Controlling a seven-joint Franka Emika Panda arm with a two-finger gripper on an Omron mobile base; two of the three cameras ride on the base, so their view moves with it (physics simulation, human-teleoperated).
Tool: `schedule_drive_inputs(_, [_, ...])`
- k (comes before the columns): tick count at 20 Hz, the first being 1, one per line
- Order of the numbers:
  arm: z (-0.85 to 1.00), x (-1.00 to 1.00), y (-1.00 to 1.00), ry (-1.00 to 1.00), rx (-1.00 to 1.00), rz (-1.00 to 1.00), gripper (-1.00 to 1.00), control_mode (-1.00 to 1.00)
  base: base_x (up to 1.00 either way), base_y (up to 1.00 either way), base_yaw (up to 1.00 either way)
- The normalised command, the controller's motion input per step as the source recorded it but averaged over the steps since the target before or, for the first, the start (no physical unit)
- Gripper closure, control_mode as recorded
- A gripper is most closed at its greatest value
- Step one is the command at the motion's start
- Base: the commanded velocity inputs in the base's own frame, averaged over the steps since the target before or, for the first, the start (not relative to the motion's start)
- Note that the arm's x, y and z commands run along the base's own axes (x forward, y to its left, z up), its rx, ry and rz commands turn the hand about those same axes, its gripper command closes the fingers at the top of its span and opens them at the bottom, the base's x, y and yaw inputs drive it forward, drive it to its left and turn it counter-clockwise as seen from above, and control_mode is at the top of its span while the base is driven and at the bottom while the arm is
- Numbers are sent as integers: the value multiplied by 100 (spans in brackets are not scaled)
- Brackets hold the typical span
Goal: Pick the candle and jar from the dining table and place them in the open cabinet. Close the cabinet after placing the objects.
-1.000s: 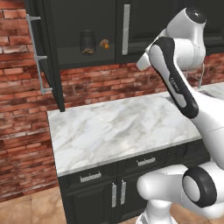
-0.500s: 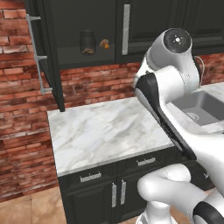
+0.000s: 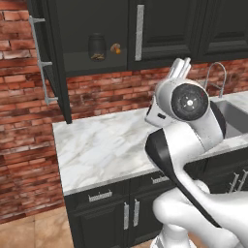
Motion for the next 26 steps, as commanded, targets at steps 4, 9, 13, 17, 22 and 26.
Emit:
schedule_drive_inputs(4, [0, -79, 29, -15, -24, 11, -100, -100, 0, 0, 0])
schedule_drive_inputs(9, [0, -77, 38, -17, -22, 7, -100, -100, 0, 0, 0])
schedule_drive_inputs(13, [0, -63, 40, -16, -20, 3, -100, -100, 0, 0, 0])
schedule_drive_inputs(17, [7, -44, 42, -14, -20, 1, -100, -100, 0, 0, 0])
schedule_drive_inputs(22, [24, -29, 39, -11, -18, 0, -100, -100, 0, 0, 0])
schedule_drive_inputs(26, [23, -19, 35, -8, -13, 0, -100, -100, 0, 0, 0])
